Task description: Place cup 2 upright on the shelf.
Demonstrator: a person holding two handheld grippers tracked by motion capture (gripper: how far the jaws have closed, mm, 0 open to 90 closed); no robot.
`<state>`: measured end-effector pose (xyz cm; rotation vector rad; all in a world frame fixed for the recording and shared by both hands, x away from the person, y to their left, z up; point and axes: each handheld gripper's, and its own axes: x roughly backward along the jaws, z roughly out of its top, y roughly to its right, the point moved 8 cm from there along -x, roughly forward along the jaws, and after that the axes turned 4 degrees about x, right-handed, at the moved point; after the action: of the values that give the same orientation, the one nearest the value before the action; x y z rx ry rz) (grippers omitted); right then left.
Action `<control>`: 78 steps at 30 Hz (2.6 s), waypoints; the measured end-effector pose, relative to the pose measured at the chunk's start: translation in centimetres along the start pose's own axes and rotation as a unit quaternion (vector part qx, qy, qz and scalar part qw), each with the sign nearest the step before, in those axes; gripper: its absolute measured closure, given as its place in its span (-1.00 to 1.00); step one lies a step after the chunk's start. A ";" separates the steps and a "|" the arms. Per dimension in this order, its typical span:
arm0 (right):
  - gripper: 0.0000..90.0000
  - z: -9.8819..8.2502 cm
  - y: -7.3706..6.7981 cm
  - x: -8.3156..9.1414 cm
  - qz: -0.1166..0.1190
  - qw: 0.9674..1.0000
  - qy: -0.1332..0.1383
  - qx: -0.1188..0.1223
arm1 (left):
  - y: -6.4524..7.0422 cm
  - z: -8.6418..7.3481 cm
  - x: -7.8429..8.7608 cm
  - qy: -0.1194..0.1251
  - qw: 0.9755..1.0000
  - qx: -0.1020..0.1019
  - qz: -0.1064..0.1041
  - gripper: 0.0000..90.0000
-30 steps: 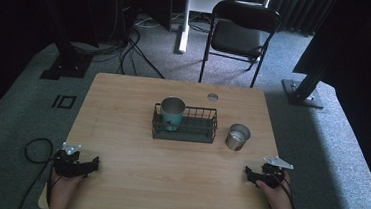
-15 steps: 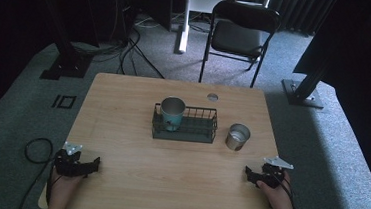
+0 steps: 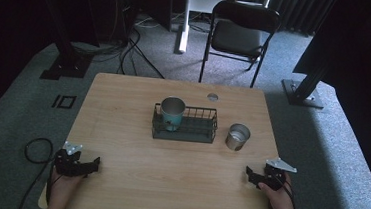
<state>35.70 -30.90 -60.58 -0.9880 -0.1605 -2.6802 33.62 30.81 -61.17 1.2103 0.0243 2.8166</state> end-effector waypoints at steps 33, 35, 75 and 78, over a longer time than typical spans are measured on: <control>-0.71 3.9 -0.9 0.2 0.030 0.998 0.044 0.015 | 0.0 0.0 0.0 0.000 1.000 0.000 0.000 -0.95; -0.71 4.1 -0.9 0.1 0.029 0.998 0.048 0.015 | 0.0 0.0 0.0 0.000 1.000 0.000 0.000 -0.95; -0.72 8.6 -1.8 -2.3 0.054 0.995 0.069 0.039 | 0.0 0.0 0.0 0.000 1.000 0.000 0.000 -0.95; -0.74 9.0 -1.8 -2.6 0.055 0.995 0.069 0.041 | 0.0 0.0 0.0 0.000 1.000 -0.001 0.000 -0.95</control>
<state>42.62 -26.84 -55.43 -0.7619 -0.1803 -2.6084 33.62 30.82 -61.18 1.2099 0.0228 2.8161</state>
